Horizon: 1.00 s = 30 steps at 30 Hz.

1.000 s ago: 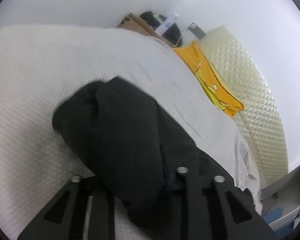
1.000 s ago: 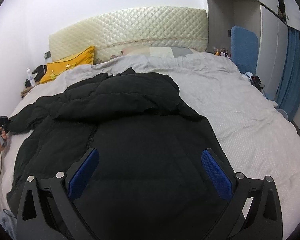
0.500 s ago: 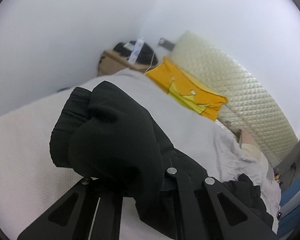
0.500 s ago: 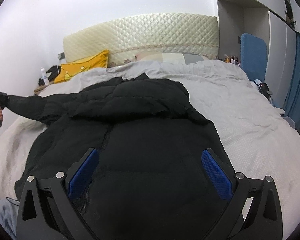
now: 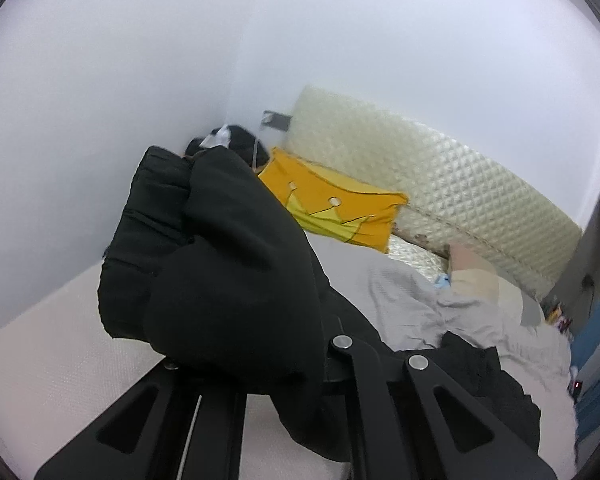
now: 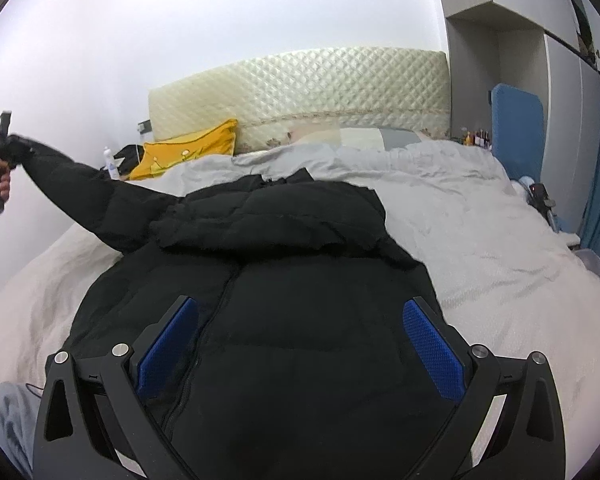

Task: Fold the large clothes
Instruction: 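Lift the sleeve with the left tool and carry it over the jacket body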

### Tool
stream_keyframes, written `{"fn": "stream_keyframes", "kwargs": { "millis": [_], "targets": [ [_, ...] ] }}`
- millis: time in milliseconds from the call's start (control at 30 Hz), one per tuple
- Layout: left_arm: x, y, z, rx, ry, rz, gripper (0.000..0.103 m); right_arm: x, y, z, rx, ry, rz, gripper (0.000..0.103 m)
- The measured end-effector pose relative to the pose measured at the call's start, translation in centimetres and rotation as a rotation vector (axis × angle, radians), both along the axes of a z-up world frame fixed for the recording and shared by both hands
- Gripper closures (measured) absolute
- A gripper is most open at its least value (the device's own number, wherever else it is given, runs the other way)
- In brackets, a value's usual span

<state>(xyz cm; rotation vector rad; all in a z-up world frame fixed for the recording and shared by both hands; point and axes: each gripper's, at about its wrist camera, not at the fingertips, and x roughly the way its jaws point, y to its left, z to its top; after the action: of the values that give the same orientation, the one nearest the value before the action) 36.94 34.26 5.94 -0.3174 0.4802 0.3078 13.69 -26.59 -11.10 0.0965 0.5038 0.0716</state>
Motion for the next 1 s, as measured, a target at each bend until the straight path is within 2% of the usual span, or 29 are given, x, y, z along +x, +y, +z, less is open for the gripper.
{"fn": "stream_keyframes", "kwargs": {
  "millis": [300, 533, 767, 1000],
  "targets": [
    [0.5, -13.1, 6.3, 0.092, -0.034, -0.129, 0.097, 0.3, -1.8, 0.1, 0.003, -0.013, 0.014, 0.0],
    [1.7, -24.4, 8.1, 0.125, -0.044, -0.239, 0.097, 0.2, -3.8, 0.0, 0.029, -0.015, 0.011, 0.0],
    [2.9, -36.4, 6.4, 0.175, 0.003, -0.409, 0.097, -0.4, -5.5, 0.3, 0.032, -0.025, 0.007, 0.0],
    [4.1, -47.7, 0.9, 0.163, 0.044, -0.554, 0.097, 0.1, -7.3, 0.1, 0.069, -0.014, -0.005, 0.0]
  ]
}}
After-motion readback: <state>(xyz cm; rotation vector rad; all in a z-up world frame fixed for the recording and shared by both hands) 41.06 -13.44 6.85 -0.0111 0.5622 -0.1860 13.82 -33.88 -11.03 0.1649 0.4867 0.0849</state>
